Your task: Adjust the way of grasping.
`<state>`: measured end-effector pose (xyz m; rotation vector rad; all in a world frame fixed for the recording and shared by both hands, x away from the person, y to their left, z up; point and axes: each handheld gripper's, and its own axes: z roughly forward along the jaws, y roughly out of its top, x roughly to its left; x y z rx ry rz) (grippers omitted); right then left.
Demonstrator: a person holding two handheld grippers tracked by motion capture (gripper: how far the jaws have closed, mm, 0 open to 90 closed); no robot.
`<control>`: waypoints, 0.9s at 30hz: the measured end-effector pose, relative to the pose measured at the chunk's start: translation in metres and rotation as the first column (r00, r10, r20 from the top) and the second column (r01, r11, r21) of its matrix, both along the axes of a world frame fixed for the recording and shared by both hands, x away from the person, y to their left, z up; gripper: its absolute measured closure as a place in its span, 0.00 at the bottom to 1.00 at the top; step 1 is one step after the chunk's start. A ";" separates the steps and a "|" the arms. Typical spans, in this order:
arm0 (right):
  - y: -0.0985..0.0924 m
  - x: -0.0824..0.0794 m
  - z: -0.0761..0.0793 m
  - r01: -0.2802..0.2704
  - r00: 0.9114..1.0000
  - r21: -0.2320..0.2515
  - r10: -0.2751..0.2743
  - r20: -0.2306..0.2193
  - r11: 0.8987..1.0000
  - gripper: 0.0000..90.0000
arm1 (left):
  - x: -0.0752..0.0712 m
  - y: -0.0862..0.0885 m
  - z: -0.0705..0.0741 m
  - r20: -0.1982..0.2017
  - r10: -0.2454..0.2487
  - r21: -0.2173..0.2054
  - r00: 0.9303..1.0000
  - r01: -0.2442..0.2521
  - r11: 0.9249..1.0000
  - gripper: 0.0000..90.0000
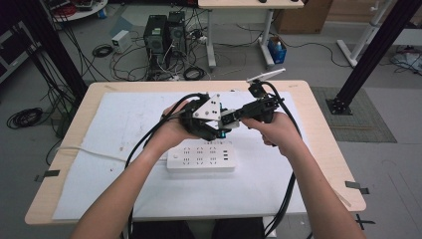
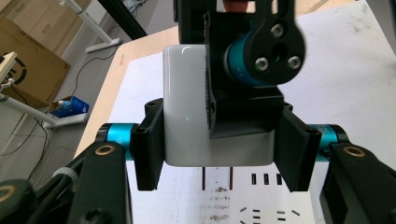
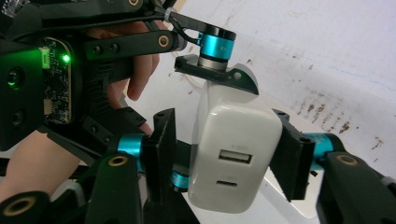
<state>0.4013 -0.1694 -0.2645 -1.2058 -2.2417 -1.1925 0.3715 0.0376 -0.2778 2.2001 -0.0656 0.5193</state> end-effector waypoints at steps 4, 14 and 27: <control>0.001 0.000 -0.001 0.001 1.000 0.002 -0.001 0.004 1.000 0.62 | 0.001 0.001 0.000 0.001 -0.003 0.000 1.000 0.003 1.000 0.47; -0.002 0.003 -0.005 0.030 0.999 0.026 -0.029 -0.034 0.999 0.69 | -0.002 -0.002 -0.002 0.061 0.012 0.032 0.998 -0.014 0.999 0.47; -0.015 0.002 0.003 0.058 0.998 0.035 -0.058 0.007 0.998 0.69 | 0.004 0.021 0.004 -0.077 0.083 0.075 0.994 -0.077 0.994 0.30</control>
